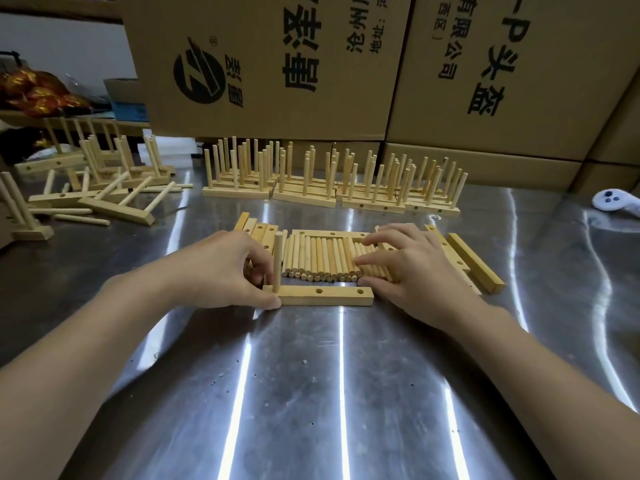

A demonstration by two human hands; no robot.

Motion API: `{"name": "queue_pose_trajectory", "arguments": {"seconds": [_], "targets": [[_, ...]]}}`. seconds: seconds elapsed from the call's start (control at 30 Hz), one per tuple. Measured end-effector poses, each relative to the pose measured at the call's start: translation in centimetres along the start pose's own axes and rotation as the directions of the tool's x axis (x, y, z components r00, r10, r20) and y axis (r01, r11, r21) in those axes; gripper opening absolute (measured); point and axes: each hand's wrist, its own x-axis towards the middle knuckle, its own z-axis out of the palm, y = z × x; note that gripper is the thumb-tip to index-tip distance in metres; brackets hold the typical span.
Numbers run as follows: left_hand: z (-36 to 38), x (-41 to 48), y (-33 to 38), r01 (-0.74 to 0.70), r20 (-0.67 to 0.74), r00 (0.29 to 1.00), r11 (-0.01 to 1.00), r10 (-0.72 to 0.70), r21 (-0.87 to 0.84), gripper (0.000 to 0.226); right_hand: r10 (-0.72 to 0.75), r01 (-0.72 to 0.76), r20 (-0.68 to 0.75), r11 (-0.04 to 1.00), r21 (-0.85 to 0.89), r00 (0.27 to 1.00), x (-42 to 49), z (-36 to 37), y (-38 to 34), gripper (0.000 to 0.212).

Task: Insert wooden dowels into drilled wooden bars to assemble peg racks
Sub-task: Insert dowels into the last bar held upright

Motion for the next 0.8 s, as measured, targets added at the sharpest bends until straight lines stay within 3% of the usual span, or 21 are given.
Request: {"name": "queue_pose_trajectory", "arguments": {"seconds": [0.2,0.27,0.3,0.33,0.4,0.43,0.5,0.57,0.67,0.8], "targets": [[-0.1,-0.2,0.3,-0.008,0.002,1.000,1.000,0.008,0.014,0.020,-0.057,0.057,-0.103,0.998,-0.008,0.993,0.2,-0.2,-0.7,0.024],[-0.1,-0.3,0.4,-0.002,0.005,1.000,1.000,0.001,0.009,0.020,0.017,0.021,-0.300,0.992,0.124,0.954,0.2,-0.5,-1.2,0.018],[-0.1,-0.2,0.4,0.004,0.010,1.000,1.000,-0.004,0.004,0.021,0.141,-0.023,-0.380,0.955,0.297,0.914,0.2,-0.7,-1.4,0.014],[-0.2,-0.3,0.4,0.007,0.017,1.000,1.000,-0.007,-0.014,0.023,0.306,-0.068,-0.375,0.845,0.531,0.875,0.3,-1.0,-1.7,0.012],[-0.3,-0.4,0.7,0.004,0.021,1.000,0.992,-0.002,-0.126,0.032,0.533,-0.133,-0.139,0.439,0.888,0.834,0.6,-1.7,-2.7,0.015],[-0.4,-0.4,1.0,-0.001,0.006,1.000,0.981,0.003,-0.195,0.040,0.554,-0.157,-0.028,0.284,0.946,0.832,0.7,-1.9,-3.2,0.016],[-0.5,-0.6,1.8,-0.023,-0.062,0.998,0.958,0.005,-0.287,0.059,0.544,-0.183,0.089,0.122,0.975,0.834,0.8,-2.0,-3.8,0.018],[-0.5,-0.7,2.8,-0.084,-0.151,0.988,0.936,0.033,-0.341,0.064,0.520,-0.166,0.122,0.039,0.985,0.845,0.9,-2.0,-4.4,0.020],[-0.1,-0.8,4.0,-0.205,-0.280,0.957,0.866,0.079,-0.457,0.041,0.479,-0.121,0.110,-0.007,0.993,0.871,0.8,-2.1,-4.9,0.020],[0.4,-0.8,4.9,-0.314,-0.454,0.890,0.783,0.046,-0.537,0.014,0.447,-0.121,0.086,0.050,0.991,0.891,0.8,-2.2,-5.3,0.020]]}}
